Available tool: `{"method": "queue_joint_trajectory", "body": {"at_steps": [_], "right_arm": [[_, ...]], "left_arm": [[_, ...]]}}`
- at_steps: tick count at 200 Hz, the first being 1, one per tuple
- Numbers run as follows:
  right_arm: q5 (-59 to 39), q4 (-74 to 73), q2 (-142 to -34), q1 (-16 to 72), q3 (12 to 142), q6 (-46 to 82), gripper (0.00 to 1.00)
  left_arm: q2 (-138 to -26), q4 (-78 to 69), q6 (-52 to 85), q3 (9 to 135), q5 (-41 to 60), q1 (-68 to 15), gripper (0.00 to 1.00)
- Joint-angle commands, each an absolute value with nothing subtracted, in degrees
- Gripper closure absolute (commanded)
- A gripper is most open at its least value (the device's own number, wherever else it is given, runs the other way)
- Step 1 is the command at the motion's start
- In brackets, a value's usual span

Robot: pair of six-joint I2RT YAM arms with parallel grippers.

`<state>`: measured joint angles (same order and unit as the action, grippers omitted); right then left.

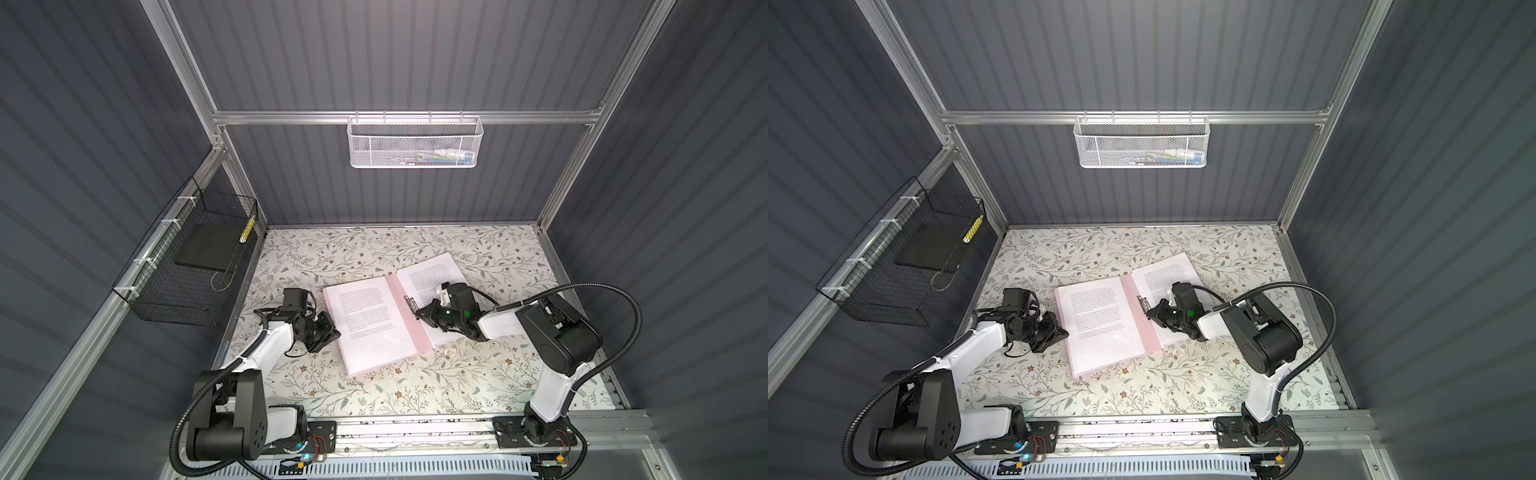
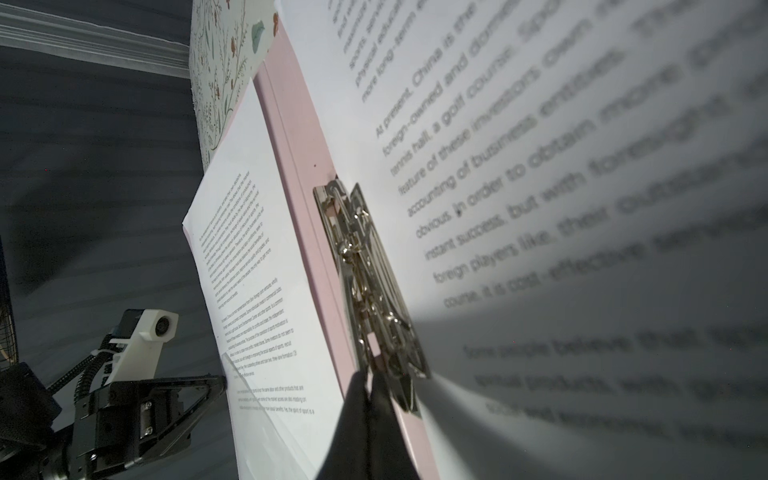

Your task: Put the files into the folder

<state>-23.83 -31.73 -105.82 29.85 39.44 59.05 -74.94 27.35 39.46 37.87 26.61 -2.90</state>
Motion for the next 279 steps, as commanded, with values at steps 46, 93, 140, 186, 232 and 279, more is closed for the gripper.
{"method": "queue_joint_trajectory", "body": {"at_steps": [46, 93, 140, 186, 232, 279], "right_arm": [[-16.86, -13.92, -106.93, 27.96, 36.14, 55.07, 1.00], [-16.62, -14.24, -110.79, 28.55, 36.70, 54.85, 1.00], [-14.77, -9.67, -113.54, 29.47, 38.57, 55.57, 1.00], [-23.63, -17.13, -112.34, 29.67, 37.25, 58.34, 1.00], [-31.29, -26.75, -109.84, 29.97, 36.31, 62.38, 0.99], [-30.11, -26.17, -107.80, 29.99, 36.01, 63.44, 0.86]], "left_arm": [[-78.74, 30.31, 36.22, 41.89, 21.40, -2.64, 1.00], [-79.55, 28.11, 36.47, 41.90, 23.83, -2.66, 1.00], [-79.80, 26.90, 36.35, 41.75, 27.26, -2.81, 1.00], [-80.33, 25.15, 36.45, 40.84, 29.13, -3.38, 1.00], [-80.46, 24.87, 36.39, 40.96, 29.67, -3.86, 1.00], [-79.99, 26.15, 36.17, 42.14, 29.64, -3.87, 1.00]]}}
